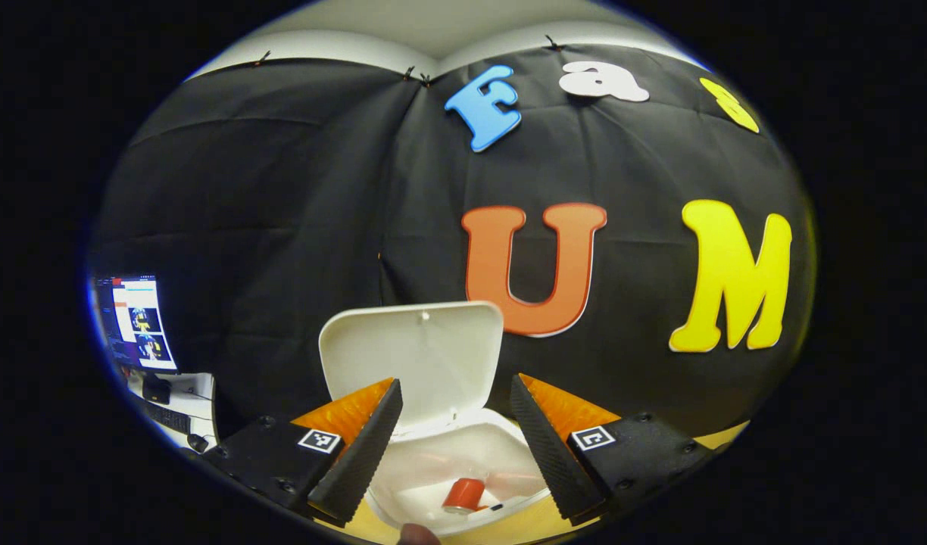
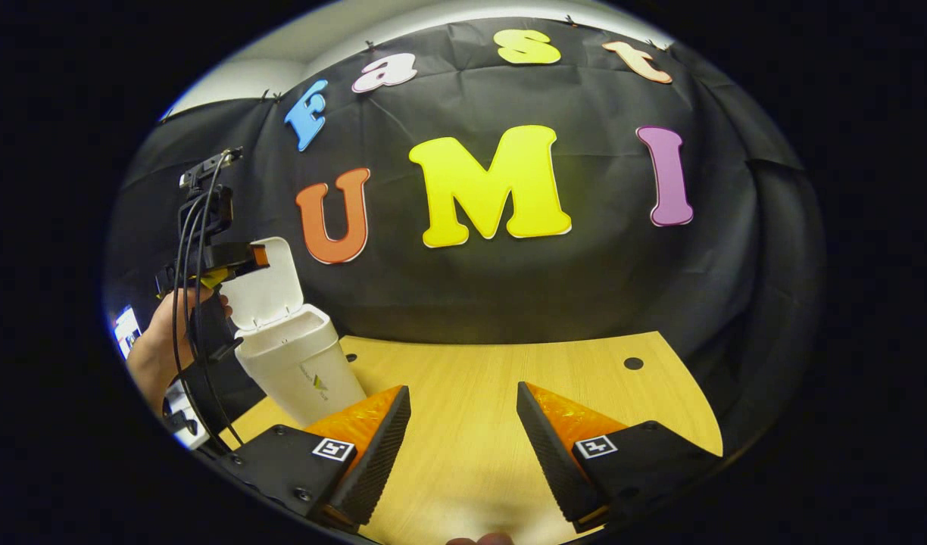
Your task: Press the lid of the desktop garbage bin to open it, pick up the crumpled paper on the desktop and throw it into the bin, then pick up the pop can on the desktop and drop it into the bin, and finally close the garbage bin lid.
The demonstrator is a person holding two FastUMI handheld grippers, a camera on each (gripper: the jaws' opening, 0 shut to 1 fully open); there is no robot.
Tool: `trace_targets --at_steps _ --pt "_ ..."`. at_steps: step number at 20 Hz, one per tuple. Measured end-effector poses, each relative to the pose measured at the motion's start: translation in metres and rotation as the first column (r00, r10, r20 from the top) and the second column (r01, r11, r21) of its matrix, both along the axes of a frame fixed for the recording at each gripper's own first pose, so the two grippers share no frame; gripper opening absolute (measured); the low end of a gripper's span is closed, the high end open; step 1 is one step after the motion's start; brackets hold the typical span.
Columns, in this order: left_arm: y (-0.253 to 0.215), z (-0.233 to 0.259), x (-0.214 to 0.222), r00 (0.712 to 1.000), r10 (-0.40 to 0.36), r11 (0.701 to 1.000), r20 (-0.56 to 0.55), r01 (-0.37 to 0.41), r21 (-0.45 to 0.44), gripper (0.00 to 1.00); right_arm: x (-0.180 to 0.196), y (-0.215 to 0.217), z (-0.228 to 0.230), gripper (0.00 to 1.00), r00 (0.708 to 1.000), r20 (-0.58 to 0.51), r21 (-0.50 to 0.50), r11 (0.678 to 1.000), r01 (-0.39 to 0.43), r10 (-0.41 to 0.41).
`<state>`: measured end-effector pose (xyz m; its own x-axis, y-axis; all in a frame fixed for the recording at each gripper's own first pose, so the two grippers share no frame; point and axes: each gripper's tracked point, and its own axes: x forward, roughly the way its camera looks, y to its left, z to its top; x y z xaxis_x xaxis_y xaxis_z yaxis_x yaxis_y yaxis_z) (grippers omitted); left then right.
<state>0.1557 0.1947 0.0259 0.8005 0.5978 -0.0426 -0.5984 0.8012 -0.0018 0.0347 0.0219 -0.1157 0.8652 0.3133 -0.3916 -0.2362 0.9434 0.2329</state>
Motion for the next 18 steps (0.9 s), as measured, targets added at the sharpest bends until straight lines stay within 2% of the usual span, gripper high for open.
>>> trace_targets --at_steps 3,6,9,13,15,18 --pt "0.000 0.044 0.008 0.999 0.001 1.000 0.055 -0.001 0.014 0.94 0.006 -0.010 0.015 0.89 0.999 0.035 0.007 1.000 0.017 -0.017" --pt "0.014 0.066 0.005 0.997 0.021 0.999 0.074 -0.024 0.035 0.94 0.008 -0.019 0.022 0.89 0.998 0.055 -0.004 1.000 0.023 -0.023" --pt "0.030 0.079 0.019 0.996 0.036 0.999 0.079 -0.037 0.012 0.93 0.010 -0.025 0.020 0.89 0.999 0.046 -0.016 1.000 0.025 -0.024" --pt "0.071 0.074 0.028 0.982 0.189 0.980 0.003 -0.189 -0.059 0.92 0.016 -0.030 0.028 0.89 0.998 0.057 -0.029 0.999 0.035 -0.033" --pt "0.088 0.063 0.036 0.971 0.235 0.966 -0.045 -0.238 -0.105 0.89 0.019 -0.030 0.033 0.89 0.997 0.064 -0.039 0.999 0.037 -0.035" --pt "0.113 0.052 0.048 0.956 0.275 0.952 -0.097 -0.285 -0.111 0.90 0.024 -0.030 0.036 0.89 0.997 0.067 -0.044 0.998 0.046 -0.043"
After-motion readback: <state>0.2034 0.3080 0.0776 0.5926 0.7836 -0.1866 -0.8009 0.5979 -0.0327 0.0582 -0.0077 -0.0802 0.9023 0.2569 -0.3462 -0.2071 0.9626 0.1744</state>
